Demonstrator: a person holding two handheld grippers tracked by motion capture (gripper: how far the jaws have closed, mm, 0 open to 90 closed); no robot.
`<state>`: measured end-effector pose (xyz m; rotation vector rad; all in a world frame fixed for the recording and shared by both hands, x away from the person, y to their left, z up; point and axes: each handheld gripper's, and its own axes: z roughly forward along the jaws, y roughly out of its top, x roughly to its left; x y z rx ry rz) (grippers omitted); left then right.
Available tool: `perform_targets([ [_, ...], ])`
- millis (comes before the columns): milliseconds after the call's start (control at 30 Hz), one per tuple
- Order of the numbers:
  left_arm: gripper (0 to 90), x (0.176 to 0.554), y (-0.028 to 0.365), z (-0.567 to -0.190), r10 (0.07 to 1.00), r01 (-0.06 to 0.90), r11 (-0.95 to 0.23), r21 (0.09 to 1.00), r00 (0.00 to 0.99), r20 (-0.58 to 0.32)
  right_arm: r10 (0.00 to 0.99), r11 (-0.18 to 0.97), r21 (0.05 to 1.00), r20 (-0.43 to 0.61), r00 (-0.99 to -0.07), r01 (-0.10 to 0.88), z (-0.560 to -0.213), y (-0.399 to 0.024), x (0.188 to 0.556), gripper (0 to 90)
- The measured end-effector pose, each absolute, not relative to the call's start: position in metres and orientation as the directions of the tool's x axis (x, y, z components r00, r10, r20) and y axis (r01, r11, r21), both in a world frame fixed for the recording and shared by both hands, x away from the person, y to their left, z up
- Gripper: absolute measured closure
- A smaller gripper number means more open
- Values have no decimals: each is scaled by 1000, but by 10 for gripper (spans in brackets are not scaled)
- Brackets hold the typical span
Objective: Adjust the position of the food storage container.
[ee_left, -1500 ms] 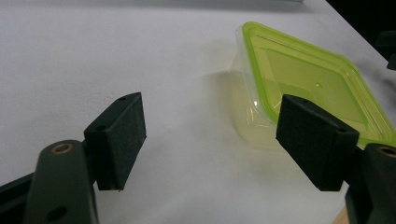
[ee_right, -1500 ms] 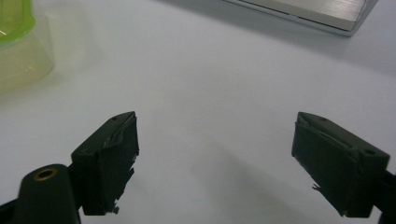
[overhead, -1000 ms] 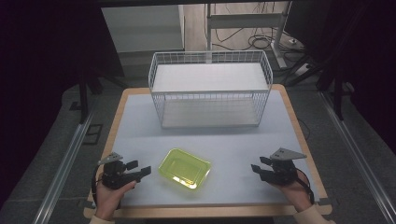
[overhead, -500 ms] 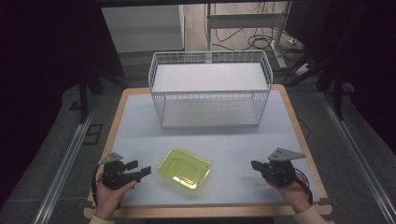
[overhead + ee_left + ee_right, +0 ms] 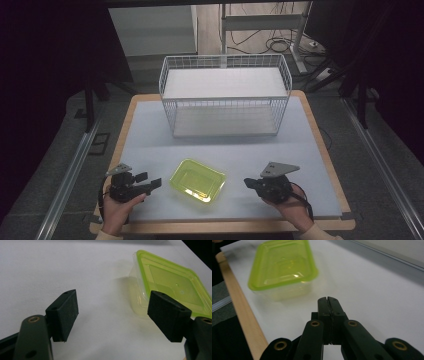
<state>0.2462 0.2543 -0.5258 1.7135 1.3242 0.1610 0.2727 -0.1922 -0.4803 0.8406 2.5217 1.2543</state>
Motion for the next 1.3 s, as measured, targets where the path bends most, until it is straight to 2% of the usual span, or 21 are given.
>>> perform_targets([
  [767,243,246,253,-526,815,695,8,719,412,-407,305,596,761,83,-949,258,-483,-71,238,900],
  [1300,243,247,253,-527,816,698,3,716,413,-406,283,670,702,60,-957,242,-504,-44,231,900],
])
